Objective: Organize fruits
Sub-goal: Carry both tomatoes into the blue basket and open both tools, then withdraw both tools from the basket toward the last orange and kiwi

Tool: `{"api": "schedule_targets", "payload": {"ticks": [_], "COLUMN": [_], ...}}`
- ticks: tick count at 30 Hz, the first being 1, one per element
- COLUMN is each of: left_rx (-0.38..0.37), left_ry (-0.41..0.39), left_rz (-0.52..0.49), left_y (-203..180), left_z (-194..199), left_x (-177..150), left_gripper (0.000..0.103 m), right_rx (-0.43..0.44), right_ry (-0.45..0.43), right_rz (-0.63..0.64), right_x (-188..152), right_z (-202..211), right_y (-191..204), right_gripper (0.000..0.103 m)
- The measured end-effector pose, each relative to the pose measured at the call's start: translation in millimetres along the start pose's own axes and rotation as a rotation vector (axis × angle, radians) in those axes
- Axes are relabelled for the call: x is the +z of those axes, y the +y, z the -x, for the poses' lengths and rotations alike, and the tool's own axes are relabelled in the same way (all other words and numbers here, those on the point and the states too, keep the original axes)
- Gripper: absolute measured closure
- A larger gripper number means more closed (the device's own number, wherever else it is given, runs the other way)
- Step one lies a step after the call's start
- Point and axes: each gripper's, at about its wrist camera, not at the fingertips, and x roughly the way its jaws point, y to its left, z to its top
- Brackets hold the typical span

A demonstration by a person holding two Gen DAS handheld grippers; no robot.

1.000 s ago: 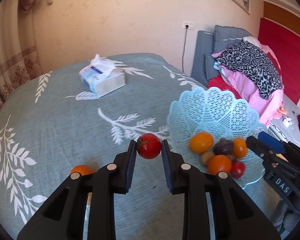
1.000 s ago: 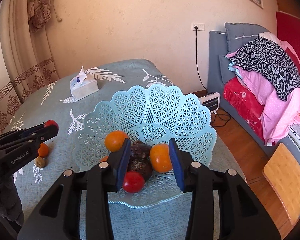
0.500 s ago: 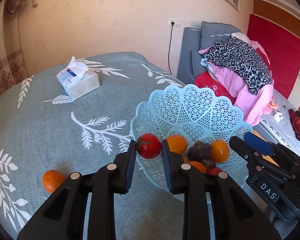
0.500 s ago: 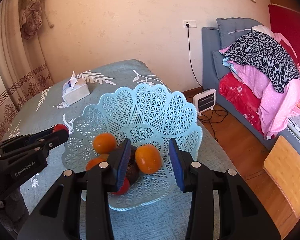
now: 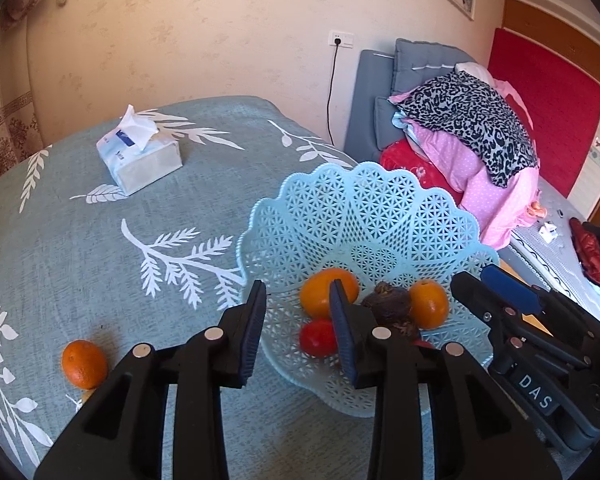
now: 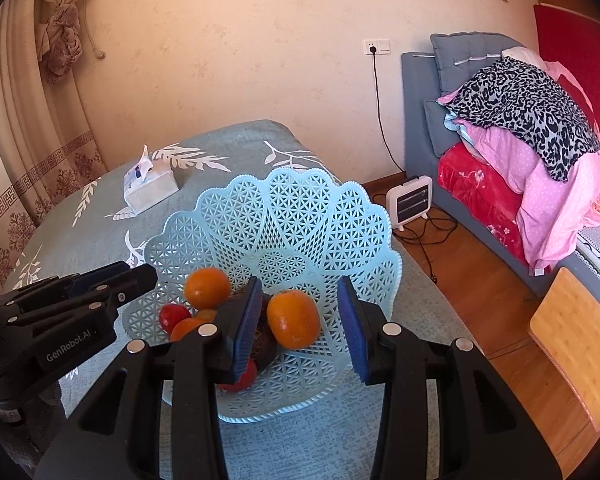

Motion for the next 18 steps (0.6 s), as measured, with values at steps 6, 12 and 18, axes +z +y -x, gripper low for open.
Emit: {"api": "schedule_targets", "payload": {"ticks": [6, 12, 18], "left_rx": [0.032, 0.057, 0.071], "left_ry": [-0.019, -0.010, -0.005], "left_rz": [0.026, 0.059, 0.084], "left_y": [11.0, 25.3, 38.9], "left_z": [7.3, 9.6, 15.3], "left_x": [-0.3, -2.5, -6.3], "left_gripper": [0.047, 0.047, 0.047], "right_rx": [0.003, 0.006, 0.016], "right_ry": [-0.002, -0.011, -0.016], "right_rz": [0.002, 0.008, 0.016], "right_x": [-0.1, -0.7, -0.6], "right_z": [1.3, 3.1, 5.6], "right_y": [1.8, 5.9, 10.9], "right_gripper": [0.062, 0.056, 0.056]}}
